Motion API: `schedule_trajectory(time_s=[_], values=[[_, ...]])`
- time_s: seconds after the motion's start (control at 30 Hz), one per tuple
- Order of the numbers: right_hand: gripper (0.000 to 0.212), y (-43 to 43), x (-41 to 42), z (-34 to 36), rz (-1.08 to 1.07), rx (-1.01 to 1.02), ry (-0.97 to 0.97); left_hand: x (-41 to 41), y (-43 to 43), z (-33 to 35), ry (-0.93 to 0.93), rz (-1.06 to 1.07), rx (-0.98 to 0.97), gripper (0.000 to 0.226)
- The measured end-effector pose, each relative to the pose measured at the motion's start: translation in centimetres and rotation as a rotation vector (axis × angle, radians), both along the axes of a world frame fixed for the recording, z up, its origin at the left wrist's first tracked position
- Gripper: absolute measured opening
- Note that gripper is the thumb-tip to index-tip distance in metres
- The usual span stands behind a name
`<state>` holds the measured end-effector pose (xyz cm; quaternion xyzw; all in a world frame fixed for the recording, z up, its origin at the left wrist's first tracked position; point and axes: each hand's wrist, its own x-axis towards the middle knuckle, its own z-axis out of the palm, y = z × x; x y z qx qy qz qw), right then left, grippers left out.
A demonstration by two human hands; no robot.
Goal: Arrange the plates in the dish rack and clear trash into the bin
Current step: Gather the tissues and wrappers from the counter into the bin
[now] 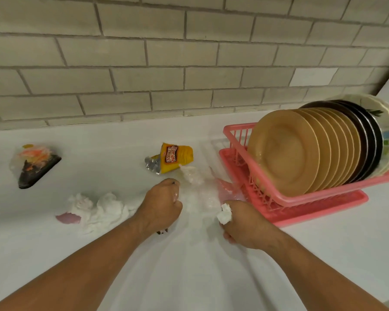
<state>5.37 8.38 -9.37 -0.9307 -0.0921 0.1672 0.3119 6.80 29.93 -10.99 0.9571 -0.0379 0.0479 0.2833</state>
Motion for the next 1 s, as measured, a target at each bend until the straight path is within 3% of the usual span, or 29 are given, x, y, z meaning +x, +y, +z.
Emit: schedule_trajectory(time_s=[0.17, 0.27, 0.37, 0.57, 0.63, 1.0], values=[[0.012, -0.2, 0.7, 0.1, 0.067, 0.054, 0.007, 0.3, -0.5, 1.1, -0.071, 0.141, -0.113, 0.017], [0.031, -0.6, 0.8, 0.1, 0.103, 0.043, -0.058, 0.4, -1.5, 2.2, -0.139, 0.133, -0.195, 0.013], [0.043, -1.2, 0.8, 0.5, 0.065, 0.119, -0.065, 0.7, -2.3, 2.9, -0.121, 0.119, -0.246, 0.030], [0.044, -2.3, 1.4, 0.6, 0.031, 0.152, -0.058, 1.0, -2.7, 3.9, -0.070, 0.146, -0.045, 0.028], [0.042, -2.5, 1.7, 0.4, 0.043, 0.120, -0.097, 0.9, -2.8, 4.2, -0.090, 0.158, 0.007, 0.013], [0.037, -1.7, 2.6, -0.6, 0.012, 0.110, -0.192, -1.4, -2.1, 5.8, -0.155, 0.262, 0.073, 0.020]])
